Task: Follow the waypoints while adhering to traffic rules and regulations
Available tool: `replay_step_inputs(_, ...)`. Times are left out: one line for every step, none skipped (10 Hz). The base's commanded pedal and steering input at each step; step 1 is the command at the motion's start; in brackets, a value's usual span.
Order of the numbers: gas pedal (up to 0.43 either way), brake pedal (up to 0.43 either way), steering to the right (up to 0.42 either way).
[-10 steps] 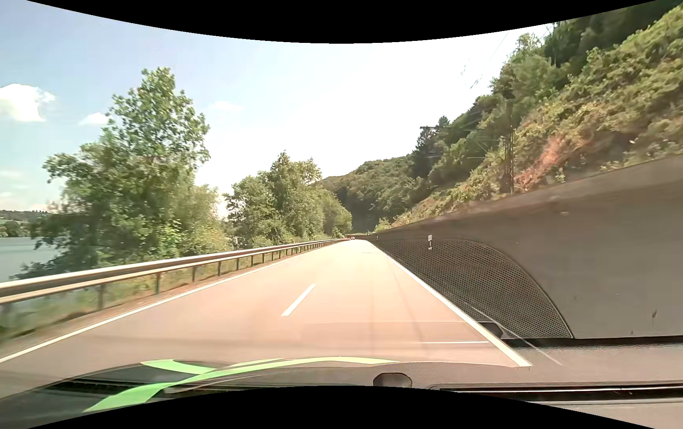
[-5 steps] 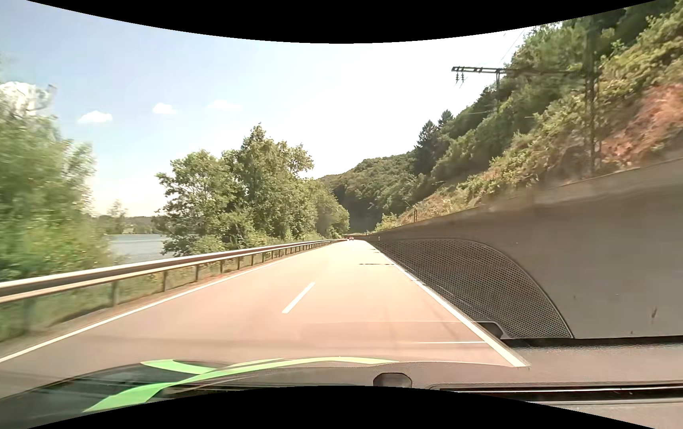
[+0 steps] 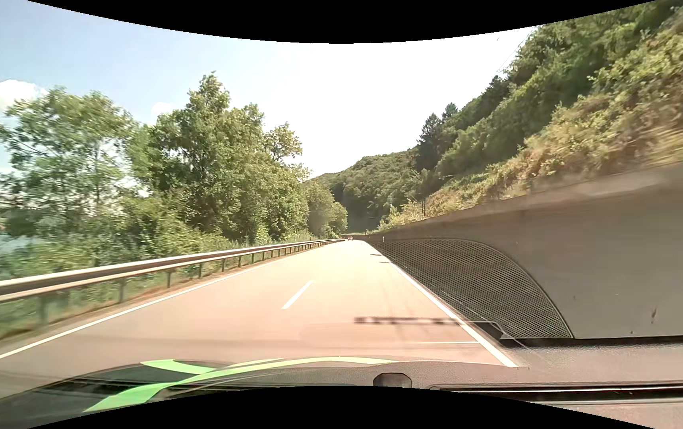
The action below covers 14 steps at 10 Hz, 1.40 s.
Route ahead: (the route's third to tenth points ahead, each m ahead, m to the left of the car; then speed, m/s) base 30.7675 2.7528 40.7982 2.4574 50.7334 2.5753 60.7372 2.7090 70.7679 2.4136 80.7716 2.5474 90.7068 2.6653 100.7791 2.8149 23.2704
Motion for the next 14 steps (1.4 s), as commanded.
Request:
replay_step_inputs(0.248,0.0,0.001)
replay_step_inputs(0.248,0.0,0.0)
replay_step_inputs(0.22,0.0,0.0)
replay_step_inputs(0.209,0.0,0.0)
replay_step_inputs(0.209,0.0,-0.001)
replay_step_inputs(0.209,0.0,-0.001)
replay_step_inputs(0.209,0.0,-0.001)
replay_step_inputs(0.209,0.0,-0.001)
replay_step_inputs(0.209,0.0,-0.002)
replay_step_inputs(0.209,0.0,-0.001)
replay_step_inputs(0.209,0.0,-0.001)
replay_step_inputs(0.209,0.0,-0.001)
replay_step_inputs(0.209,0.0,-0.001)
replay_step_inputs(0.177,0.0,-0.001)
